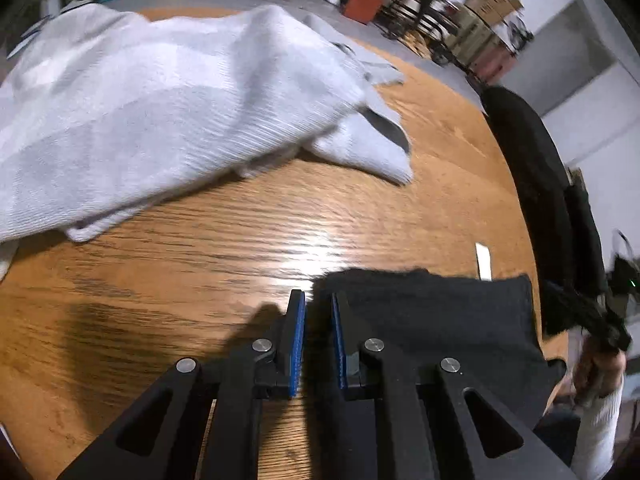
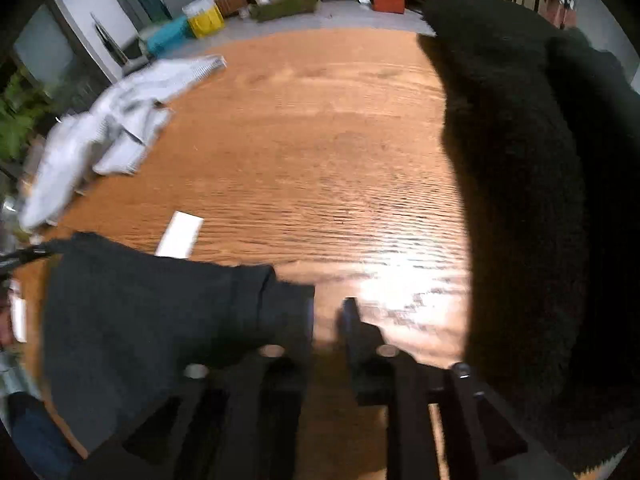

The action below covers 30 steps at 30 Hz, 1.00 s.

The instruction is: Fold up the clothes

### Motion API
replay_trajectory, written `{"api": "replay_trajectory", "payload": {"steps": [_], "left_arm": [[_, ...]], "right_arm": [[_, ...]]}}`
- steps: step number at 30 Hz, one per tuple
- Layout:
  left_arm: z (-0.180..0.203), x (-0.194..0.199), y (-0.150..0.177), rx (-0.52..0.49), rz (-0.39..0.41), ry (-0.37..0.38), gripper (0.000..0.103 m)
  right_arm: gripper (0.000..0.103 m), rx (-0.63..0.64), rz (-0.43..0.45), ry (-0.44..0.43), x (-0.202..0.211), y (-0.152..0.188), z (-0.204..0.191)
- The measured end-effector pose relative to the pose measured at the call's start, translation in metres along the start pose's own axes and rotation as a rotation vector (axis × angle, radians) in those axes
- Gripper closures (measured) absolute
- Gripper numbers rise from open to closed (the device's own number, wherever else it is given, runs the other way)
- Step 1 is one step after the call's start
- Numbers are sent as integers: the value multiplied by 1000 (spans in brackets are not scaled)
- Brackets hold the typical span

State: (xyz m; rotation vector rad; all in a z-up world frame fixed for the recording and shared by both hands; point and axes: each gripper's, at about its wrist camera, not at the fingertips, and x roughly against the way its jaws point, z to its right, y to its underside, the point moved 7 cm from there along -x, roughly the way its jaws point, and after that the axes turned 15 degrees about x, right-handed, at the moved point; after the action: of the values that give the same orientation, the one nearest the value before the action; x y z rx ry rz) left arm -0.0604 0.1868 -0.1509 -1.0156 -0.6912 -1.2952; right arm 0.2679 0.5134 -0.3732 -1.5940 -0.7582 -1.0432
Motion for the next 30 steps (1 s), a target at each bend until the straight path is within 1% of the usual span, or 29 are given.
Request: {"api": "replay_trajectory", "payload": {"steps": [1, 2, 4, 5, 6, 8, 10, 13, 19, 22, 25, 28, 29, 30], "left_arm": [[-2, 4, -2, 13, 12, -1, 89], [-3, 7, -4, 20, 20, 5, 89], [-4, 11, -6, 31, 31, 15, 89], [-3, 11, -6, 38, 32, 12, 88], [-3, 11, -6, 43, 30, 9, 87], [1, 10, -4, 40, 22, 12, 86], [7, 11, 1, 19, 17, 14, 86], [17, 12, 9, -26, 13, 12, 86], [25, 11, 25, -121, -12, -14, 86], [26, 6, 29, -143, -31, -27, 86], [24, 3, 31, -153, -42, -36, 86], [23, 3, 32, -158, -47, -38, 86], [22, 4, 32, -160, -46, -41, 86], [21, 4, 32, -162, -46, -44, 86]], "right_arm": [[56, -5, 40, -33, 15, 3, -2], [54, -12, 67, -62, 26, 7, -4], [54, -12, 94, -116, 36, 13, -9], [58, -4, 99, -129, 36, 13, -11], [65, 13, 97, -140, 34, 11, -15], [76, 58, 64, -146, 21, 4, -22], [79, 60, 23, -142, 6, 2, -23], [79, 38, -19, -152, -8, 5, -21], [79, 60, -10, -176, -16, 1, -31], [79, 59, -15, -177, -23, -1, -32], [76, 53, -27, -176, -29, -3, -32], [76, 77, -29, -158, -31, -5, -35], [82, 93, -22, -149, -29, -6, -37], [94, 109, -14, -140, -27, -8, -39]]}}
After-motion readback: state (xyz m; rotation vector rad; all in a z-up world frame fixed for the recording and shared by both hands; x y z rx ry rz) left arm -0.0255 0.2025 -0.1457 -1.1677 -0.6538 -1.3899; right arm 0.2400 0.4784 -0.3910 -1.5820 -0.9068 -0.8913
